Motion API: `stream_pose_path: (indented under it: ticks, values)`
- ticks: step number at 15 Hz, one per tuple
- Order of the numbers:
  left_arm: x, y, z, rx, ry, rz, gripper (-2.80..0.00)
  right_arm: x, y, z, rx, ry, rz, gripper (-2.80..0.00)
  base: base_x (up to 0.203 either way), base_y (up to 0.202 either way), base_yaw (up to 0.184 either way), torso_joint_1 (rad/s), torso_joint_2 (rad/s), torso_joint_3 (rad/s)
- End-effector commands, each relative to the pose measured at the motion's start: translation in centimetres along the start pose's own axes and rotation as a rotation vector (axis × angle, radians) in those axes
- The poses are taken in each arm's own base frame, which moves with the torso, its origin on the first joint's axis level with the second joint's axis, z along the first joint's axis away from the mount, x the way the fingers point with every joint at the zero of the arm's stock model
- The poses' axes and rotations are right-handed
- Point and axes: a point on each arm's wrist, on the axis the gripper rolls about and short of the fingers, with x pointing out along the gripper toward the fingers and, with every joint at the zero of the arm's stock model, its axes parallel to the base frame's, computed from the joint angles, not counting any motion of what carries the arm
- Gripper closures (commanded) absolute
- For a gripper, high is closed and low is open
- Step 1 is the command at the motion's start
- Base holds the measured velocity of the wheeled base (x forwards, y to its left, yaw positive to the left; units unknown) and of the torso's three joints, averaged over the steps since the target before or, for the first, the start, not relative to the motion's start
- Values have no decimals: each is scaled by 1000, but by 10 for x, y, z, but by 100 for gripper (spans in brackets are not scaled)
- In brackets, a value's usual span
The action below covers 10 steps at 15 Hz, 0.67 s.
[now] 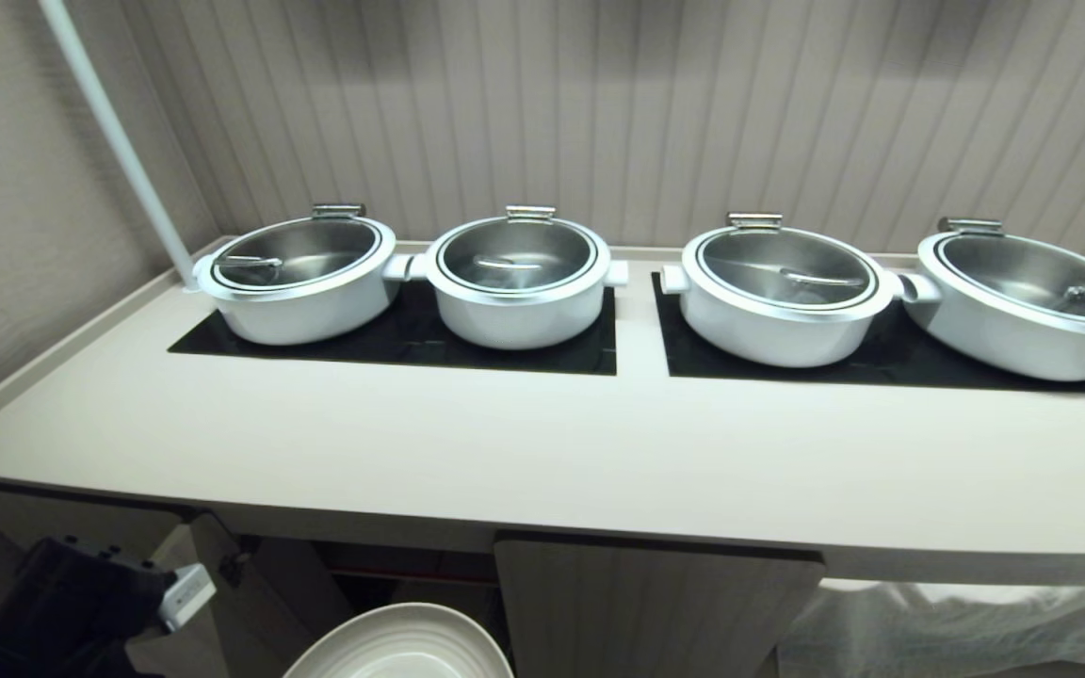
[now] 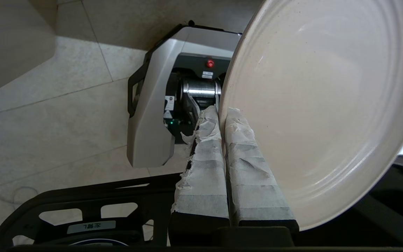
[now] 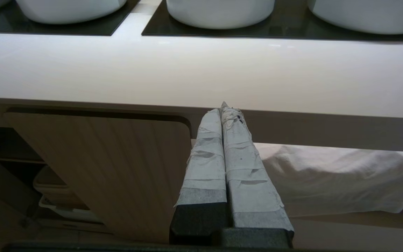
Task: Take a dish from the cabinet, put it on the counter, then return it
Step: Put it back into the cabinet
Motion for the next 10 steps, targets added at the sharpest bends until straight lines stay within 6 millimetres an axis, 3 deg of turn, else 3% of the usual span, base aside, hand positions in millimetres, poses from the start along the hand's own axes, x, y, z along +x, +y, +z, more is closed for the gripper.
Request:
stream_pose_path:
  ticks: [1,10]
  values:
    - [0,0,0,-4,-2,0,0,0,0,0,0,-1,1,0,0,0,0,0,0,0]
    - [-7,2,-7,11,-31,-22,0,0,0,0,0,-1,1,0,0,0,0,0,0,0]
